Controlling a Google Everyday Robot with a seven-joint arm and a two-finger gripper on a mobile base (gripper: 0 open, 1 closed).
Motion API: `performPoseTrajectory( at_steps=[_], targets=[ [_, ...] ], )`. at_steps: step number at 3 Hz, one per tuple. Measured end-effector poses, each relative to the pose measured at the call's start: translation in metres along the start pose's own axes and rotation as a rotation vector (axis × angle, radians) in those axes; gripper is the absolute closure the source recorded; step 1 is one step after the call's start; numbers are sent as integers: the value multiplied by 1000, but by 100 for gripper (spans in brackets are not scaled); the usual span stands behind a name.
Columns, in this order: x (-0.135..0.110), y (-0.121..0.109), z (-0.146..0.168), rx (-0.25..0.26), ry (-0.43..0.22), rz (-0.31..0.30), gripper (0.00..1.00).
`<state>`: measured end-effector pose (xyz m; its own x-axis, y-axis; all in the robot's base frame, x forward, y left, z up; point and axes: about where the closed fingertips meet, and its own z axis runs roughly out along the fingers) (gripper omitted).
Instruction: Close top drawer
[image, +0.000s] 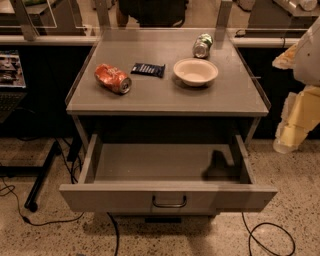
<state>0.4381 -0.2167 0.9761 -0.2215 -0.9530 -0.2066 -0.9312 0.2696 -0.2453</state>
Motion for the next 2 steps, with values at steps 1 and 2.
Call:
performPoseTrajectory(
  at_steps=[1, 2],
  targets=[
    [0, 2, 5, 2, -21, 7, 0],
    [7, 11, 31, -20, -80, 38, 0]
  ],
)
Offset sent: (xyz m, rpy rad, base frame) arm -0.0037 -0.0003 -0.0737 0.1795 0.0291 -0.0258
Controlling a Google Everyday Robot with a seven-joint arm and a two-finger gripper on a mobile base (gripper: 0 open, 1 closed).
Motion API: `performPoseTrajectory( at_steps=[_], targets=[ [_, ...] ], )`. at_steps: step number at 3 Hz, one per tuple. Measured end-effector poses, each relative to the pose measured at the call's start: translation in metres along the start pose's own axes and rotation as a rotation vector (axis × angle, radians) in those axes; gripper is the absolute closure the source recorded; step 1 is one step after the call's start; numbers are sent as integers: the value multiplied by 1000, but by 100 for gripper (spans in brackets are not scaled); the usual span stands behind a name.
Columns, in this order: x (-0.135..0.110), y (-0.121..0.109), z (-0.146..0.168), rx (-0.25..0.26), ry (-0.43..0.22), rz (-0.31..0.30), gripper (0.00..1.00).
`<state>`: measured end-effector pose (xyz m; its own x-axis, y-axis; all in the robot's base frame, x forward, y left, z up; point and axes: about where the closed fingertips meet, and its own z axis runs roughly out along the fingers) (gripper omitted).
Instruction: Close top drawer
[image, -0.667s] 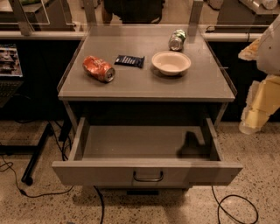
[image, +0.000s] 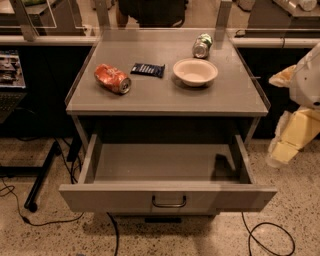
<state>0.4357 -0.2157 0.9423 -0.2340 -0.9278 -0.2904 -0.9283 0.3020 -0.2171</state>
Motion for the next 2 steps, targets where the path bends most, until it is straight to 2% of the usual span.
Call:
performPoseTrajectory(
  at_steps=[1, 2],
  targets=[
    [19, 11, 40, -33, -77, 78, 0],
    [49, 24, 94, -67, -108, 189, 1]
  ],
)
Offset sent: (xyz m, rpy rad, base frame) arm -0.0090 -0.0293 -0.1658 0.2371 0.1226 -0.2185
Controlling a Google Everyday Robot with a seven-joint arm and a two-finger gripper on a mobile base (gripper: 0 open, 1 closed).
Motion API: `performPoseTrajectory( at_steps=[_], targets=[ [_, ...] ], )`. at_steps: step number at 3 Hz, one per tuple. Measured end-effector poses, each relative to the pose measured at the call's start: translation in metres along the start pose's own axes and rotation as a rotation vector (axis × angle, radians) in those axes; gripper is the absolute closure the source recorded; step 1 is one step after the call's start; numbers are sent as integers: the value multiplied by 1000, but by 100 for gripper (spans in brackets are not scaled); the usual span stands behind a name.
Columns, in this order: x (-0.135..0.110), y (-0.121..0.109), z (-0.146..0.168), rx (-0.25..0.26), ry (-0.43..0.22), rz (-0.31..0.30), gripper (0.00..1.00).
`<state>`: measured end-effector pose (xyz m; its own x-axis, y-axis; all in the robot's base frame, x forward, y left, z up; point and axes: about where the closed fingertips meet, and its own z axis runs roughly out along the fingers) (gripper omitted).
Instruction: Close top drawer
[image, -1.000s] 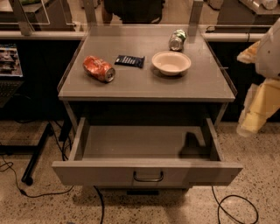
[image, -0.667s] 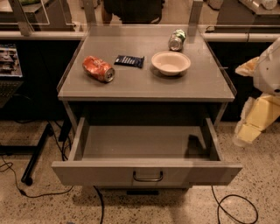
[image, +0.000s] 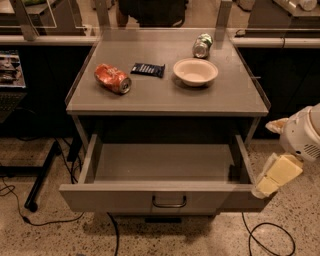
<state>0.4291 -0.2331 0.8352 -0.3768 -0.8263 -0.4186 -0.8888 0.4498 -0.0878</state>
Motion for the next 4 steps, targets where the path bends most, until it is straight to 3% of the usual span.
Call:
performPoseTrajectory(
  at_steps=[2, 3, 4],
  targets=[
    [0, 0, 0, 2, 0, -1, 46],
    [0, 0, 0, 2, 0, -1, 77],
    [0, 0, 0, 2, 0, -1, 98]
  ],
)
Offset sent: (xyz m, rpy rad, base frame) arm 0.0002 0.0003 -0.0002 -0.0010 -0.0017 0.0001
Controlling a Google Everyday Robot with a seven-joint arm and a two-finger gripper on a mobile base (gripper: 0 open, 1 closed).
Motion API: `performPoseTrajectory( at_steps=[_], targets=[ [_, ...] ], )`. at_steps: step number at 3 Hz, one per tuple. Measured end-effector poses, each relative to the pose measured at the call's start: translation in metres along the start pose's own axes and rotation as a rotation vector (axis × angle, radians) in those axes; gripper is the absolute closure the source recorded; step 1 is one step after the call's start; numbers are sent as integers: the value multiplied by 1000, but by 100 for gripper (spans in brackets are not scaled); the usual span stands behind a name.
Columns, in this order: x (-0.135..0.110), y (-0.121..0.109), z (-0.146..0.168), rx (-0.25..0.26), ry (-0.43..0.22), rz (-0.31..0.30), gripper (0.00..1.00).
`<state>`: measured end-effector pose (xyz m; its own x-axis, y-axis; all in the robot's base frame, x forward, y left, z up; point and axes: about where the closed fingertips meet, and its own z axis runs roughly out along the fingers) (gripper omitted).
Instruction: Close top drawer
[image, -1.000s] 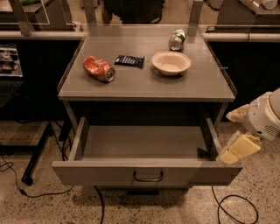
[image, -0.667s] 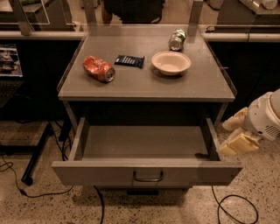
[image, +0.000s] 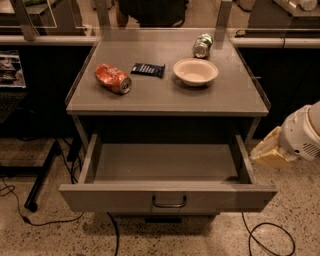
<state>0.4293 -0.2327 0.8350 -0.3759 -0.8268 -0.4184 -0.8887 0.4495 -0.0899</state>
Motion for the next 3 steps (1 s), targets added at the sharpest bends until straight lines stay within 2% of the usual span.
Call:
performPoseTrajectory(
  at_steps=[1, 2, 3],
  targets=[
    [3, 4, 4, 14, -10, -3, 100],
    [27, 7, 26, 28, -29, 76, 100],
    [61, 9, 69, 41, -52, 193, 100]
  ],
)
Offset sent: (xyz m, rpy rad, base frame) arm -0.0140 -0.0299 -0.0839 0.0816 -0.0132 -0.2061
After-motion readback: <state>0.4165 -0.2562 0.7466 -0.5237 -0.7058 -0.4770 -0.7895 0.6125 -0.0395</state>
